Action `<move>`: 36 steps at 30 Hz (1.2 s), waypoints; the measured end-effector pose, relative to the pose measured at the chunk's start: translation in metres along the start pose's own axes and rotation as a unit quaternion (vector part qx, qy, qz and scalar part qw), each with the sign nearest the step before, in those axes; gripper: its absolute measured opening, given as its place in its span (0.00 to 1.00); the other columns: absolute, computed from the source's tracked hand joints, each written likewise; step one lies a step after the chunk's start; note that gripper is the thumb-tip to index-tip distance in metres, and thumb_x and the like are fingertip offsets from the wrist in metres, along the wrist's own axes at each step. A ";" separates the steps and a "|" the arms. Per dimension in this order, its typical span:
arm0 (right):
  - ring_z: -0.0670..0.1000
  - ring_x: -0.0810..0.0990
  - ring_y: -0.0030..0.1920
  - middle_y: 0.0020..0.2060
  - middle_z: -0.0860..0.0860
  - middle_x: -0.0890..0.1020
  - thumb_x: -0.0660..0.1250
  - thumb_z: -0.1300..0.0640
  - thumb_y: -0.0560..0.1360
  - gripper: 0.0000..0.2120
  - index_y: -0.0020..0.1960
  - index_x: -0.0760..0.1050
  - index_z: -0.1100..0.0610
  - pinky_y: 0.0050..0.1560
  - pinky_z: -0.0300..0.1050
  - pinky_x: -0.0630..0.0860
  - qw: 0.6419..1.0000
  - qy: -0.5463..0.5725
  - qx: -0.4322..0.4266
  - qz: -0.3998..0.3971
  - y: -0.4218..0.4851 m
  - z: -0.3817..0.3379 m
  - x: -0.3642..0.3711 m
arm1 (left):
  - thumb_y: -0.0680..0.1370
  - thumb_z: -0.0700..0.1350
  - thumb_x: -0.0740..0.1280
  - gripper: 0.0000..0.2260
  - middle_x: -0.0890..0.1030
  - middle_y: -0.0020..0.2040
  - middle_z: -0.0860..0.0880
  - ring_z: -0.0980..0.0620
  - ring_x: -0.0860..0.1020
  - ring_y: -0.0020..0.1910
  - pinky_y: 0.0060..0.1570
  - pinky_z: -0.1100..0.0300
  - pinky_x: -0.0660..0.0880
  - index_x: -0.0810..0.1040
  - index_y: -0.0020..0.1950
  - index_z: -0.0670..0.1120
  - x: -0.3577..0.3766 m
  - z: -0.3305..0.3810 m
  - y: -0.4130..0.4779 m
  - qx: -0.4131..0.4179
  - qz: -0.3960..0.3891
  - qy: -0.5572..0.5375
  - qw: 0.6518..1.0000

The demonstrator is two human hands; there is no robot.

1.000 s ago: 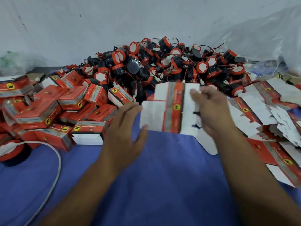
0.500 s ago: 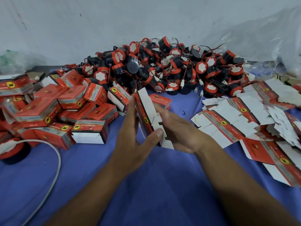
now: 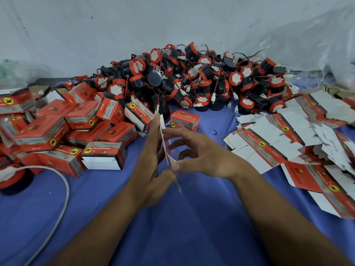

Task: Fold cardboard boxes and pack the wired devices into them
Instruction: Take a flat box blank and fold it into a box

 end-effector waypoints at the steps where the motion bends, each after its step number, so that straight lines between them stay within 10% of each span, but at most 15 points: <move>1: 0.47 0.74 0.67 0.69 0.47 0.71 0.76 0.57 0.73 0.35 0.76 0.66 0.50 0.60 0.51 0.78 1.000 -0.025 -0.004 0.010 0.000 0.001 -0.001 | 0.73 0.40 0.61 0.41 0.52 0.81 0.46 0.46 0.59 0.79 0.68 0.50 0.70 0.42 0.81 0.47 -0.001 -0.001 0.000 -0.009 0.003 -0.033 0.999; 7: 0.44 0.75 0.65 0.71 0.44 0.69 0.74 0.61 0.74 0.34 0.76 0.66 0.51 0.52 0.52 0.81 0.993 -0.110 -0.016 0.048 -0.001 0.006 0.001 | 0.77 0.46 0.67 0.33 0.67 0.75 0.54 0.59 0.69 0.71 0.61 0.68 0.72 0.57 0.79 0.45 -0.004 -0.012 -0.001 -0.056 0.077 -0.067 0.993; 18: 0.41 0.76 0.61 0.65 0.37 0.74 0.77 0.38 0.68 0.41 0.76 0.64 0.42 0.52 0.38 0.74 0.993 -0.116 0.023 0.028 0.002 0.021 -0.001 | 0.70 0.57 0.74 0.36 0.76 0.66 0.58 0.54 0.75 0.66 0.59 0.57 0.77 0.64 0.75 0.53 -0.017 -0.011 0.001 -0.101 0.131 -0.055 0.985; 27: 0.38 0.67 0.69 0.70 0.41 0.65 0.78 0.41 0.67 0.44 0.77 0.60 0.39 0.64 0.33 0.70 0.989 -0.145 -0.004 0.006 0.003 0.020 0.012 | 0.66 0.59 0.74 0.31 0.82 0.58 0.56 0.56 0.80 0.59 0.53 0.62 0.77 0.70 0.66 0.56 -0.023 -0.018 0.002 -0.152 0.169 -0.110 0.968; 36: 0.39 0.65 0.73 0.74 0.36 0.65 0.80 0.45 0.67 0.47 0.78 0.58 0.41 0.68 0.36 0.69 0.995 -0.100 -0.010 0.019 0.002 0.023 0.006 | 0.55 0.63 0.82 0.56 0.72 0.68 0.47 0.49 0.77 0.64 0.51 0.58 0.79 0.58 0.76 0.51 -0.019 -0.016 0.003 -0.169 0.057 -0.125 0.976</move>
Point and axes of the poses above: each hand's wrist, its own y-axis towards the middle knuckle, its own x-axis out of the palm, z = x × y, the point moved 3 cm from there along y, towards the middle knuckle
